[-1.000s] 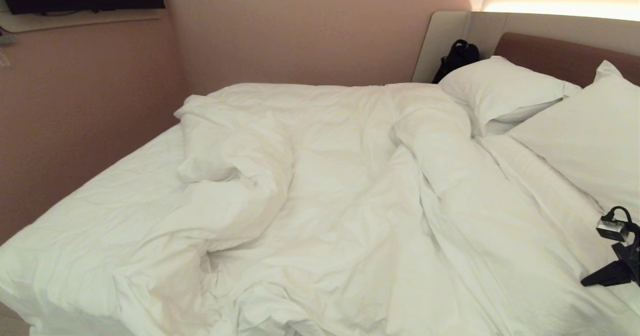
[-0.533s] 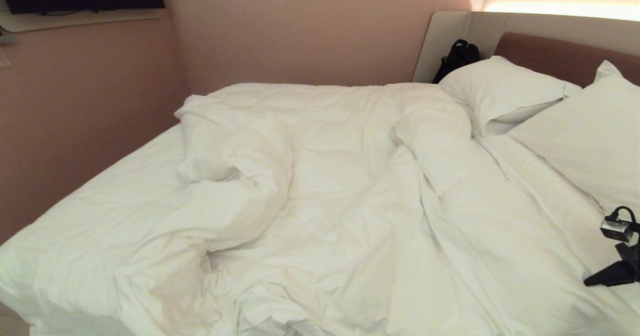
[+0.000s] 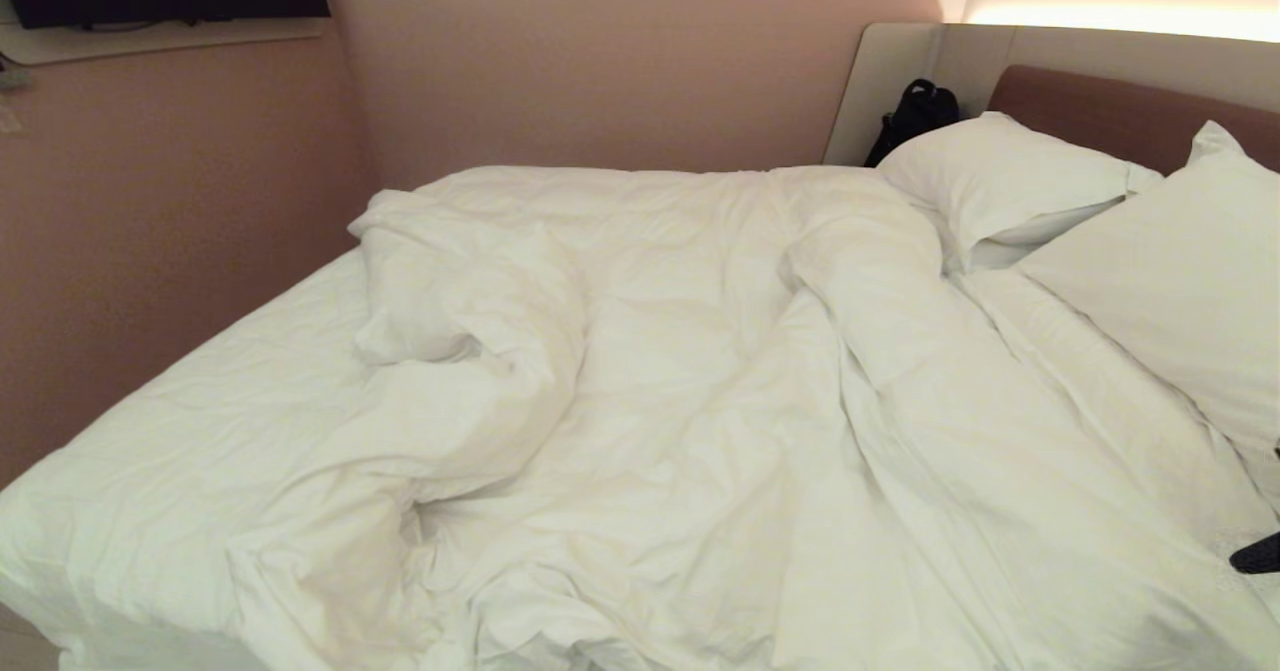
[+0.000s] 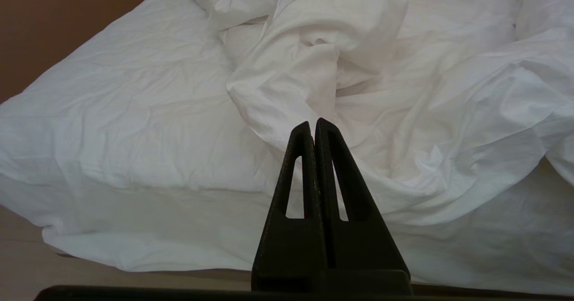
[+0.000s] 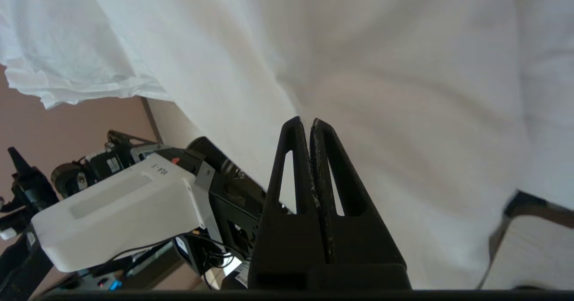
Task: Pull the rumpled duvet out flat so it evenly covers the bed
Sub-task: Flatten the corners of the folded blanket
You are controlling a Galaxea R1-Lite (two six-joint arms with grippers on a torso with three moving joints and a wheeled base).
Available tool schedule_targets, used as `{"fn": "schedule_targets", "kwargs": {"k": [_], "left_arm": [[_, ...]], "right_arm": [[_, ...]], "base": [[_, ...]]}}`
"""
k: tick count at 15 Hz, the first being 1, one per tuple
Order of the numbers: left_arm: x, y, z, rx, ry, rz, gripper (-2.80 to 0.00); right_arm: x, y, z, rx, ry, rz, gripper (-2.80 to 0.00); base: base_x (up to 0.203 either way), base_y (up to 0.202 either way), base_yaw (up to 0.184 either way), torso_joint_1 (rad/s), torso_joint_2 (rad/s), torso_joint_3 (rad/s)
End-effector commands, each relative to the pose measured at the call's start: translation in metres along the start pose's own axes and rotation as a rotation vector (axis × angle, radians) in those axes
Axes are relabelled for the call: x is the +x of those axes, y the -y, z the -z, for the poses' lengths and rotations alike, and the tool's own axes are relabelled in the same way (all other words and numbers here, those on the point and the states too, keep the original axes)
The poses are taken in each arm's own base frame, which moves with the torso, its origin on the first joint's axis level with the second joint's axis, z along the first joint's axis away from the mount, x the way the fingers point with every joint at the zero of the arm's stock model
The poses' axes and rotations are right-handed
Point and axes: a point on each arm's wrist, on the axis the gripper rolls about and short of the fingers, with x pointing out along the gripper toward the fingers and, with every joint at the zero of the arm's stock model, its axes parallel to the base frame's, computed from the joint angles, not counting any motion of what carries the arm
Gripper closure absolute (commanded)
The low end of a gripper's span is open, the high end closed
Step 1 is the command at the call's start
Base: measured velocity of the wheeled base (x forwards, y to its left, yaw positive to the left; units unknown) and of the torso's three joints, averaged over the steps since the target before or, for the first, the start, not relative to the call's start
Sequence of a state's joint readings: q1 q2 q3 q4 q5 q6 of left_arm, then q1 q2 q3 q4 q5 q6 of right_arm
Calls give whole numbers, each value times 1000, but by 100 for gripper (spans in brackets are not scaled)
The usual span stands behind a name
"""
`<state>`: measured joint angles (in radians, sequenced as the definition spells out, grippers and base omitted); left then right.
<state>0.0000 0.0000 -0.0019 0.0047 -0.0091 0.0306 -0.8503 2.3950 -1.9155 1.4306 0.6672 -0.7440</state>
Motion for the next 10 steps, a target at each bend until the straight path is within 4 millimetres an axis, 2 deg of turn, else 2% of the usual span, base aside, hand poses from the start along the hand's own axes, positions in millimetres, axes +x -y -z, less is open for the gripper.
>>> {"fn": "schedule_targets", "kwargs": {"k": [1, 3, 5, 7, 10], "left_arm": [[0, 0, 0, 0, 0, 0, 0], [0, 0, 0, 0, 1, 0, 0], [0, 0, 0, 0, 0, 0, 0], [0, 0, 0, 0, 0, 0, 0], [0, 0, 0, 0, 1, 0, 0]], "right_arm": [[-13, -3, 5, 1, 30, 16, 0], [-20, 1, 11, 18, 41, 32, 0], [-28, -2, 21, 43, 48, 28, 0], [-38, -3, 40, 86, 67, 22, 0], [-56, 14, 67, 150, 113, 43, 0]], "base": [[0, 0, 0, 0, 0, 0], [0, 0, 0, 0, 0, 0], [0, 0, 0, 0, 0, 0], [0, 0, 0, 0, 0, 0], [0, 0, 0, 0, 0, 0]]}}
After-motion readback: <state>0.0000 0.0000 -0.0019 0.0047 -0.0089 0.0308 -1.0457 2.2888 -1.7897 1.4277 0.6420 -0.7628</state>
